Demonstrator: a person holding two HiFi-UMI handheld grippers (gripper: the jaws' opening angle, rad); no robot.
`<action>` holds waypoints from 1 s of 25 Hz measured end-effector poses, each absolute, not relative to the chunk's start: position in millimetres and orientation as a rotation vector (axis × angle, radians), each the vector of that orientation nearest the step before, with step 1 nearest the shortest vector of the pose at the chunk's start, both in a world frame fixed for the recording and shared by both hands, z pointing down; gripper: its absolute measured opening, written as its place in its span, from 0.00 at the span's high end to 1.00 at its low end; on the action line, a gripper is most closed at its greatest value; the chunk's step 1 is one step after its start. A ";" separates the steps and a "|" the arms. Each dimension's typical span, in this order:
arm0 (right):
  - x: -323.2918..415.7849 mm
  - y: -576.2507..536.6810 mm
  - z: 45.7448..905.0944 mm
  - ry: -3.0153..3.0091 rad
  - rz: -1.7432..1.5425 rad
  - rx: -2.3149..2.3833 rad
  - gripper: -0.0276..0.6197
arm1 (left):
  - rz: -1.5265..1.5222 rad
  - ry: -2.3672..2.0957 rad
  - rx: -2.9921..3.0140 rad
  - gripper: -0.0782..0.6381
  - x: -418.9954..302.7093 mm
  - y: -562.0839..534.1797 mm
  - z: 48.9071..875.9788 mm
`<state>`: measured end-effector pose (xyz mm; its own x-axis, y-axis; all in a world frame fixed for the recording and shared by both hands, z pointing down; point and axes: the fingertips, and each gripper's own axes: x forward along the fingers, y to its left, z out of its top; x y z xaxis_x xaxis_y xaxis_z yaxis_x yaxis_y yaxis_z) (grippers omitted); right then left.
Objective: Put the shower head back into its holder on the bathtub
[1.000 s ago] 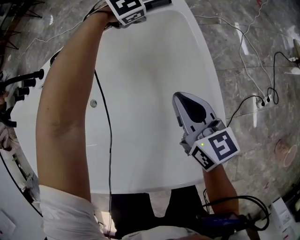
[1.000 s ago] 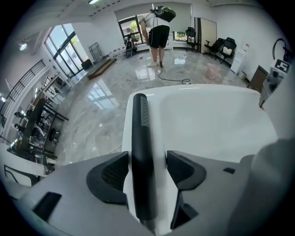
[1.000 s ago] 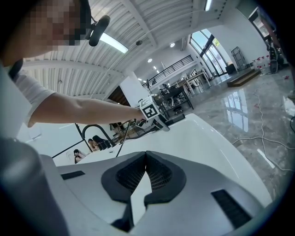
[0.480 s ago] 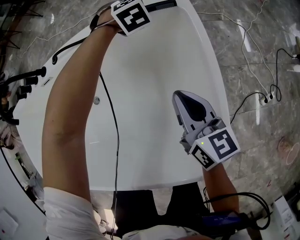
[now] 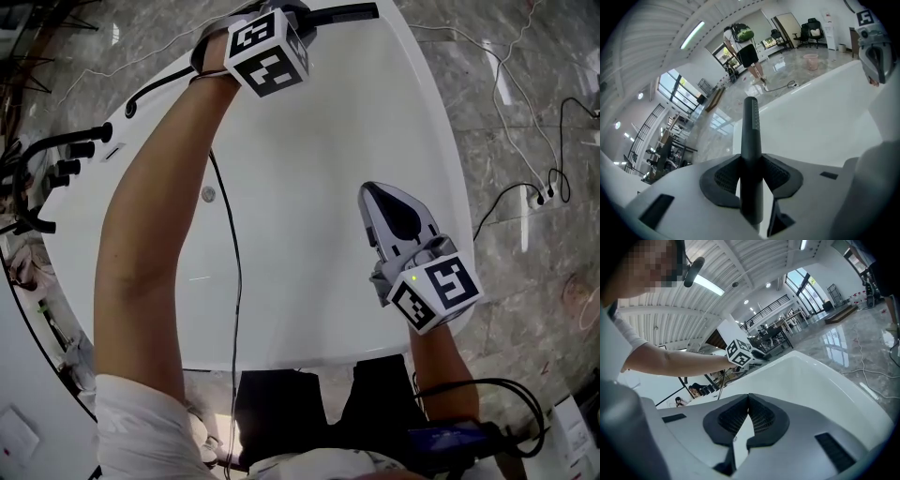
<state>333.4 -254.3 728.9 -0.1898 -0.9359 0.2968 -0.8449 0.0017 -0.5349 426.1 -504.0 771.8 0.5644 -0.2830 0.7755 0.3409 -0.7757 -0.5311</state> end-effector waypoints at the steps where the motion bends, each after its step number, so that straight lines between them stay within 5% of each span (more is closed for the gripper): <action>1: 329.6 -253.3 726.7 2.112 -0.954 -1.900 0.94 | -1.170 -0.037 -2.156 0.69 423.3 -501.3 757.6; 25: 175.2 -288.0 618.7 2.213 -0.956 -1.799 0.94 | -0.380 0.783 -2.708 0.69 161.1 -588.3 424.4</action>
<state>175.2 -288.0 618.7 -0.2787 -0.9186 0.2801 -0.8337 0.0867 -0.5454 161.1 -588.3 424.4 0.8170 -0.5516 0.1679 -0.4734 -0.8080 -0.3507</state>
